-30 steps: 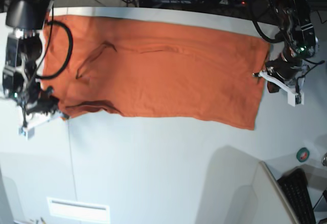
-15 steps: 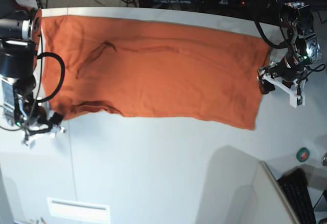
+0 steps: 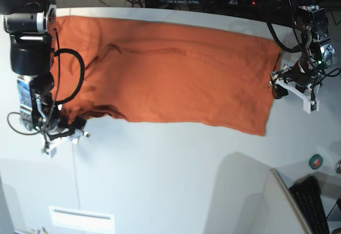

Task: Layout the t-shirt on the table in an organized manner, then fold the t-shirt properly
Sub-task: 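Release the shirt and move both grippers to its opposite edge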

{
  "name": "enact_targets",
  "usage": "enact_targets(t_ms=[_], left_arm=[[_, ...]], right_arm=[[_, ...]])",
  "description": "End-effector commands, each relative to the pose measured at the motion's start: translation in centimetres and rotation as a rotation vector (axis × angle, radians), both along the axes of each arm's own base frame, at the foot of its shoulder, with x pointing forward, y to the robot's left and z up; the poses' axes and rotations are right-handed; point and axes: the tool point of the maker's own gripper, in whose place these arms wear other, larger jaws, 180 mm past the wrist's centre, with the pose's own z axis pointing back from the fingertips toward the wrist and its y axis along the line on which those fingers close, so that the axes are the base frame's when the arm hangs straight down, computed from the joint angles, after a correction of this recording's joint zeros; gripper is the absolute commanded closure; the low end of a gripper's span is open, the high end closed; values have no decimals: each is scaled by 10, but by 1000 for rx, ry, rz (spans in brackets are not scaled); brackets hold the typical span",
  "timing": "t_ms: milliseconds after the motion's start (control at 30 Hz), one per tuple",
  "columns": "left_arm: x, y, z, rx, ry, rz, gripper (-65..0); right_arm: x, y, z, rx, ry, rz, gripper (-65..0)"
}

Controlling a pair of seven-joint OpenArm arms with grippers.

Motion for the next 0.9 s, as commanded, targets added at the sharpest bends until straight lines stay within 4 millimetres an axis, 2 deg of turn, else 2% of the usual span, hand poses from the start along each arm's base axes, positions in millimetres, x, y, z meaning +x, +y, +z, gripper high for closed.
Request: enact_targets(t_ms=[0,133,200,233,400,500,600,767,867], left_arm=[[13,6,10,13,-38,-2,-471],[24,9,1,-19,-23,25,-472],[32,14,3,-18,-29,29,-469],[37,14,5,-23,-36,33,-469],[67,18,12,-49,-59,50,-474],[87,3,5,-44,-12,-23,-472],[105,-12,-4,-56,33,-67,-474],[134,-7,1,-82,-21,-24,-467],[139,-3,-8,-97,-40,11,-472]], right_arm=[[15,-5,12,-8,-39,-5,-356],[6,-1,-3,7,13,-12,-354],[6,0,-4,9,18,-13,-348],[5,-1,-5,9,18,-13,-326],[6,-1,-3,12,14,-17,-107],[7,-1,-3,13,14,-17,0],[6,-1,-3,17,14,-20,0],[6,-1,-3,17,16,-19,0],[5,-1,-4,17,16,-19,0]])
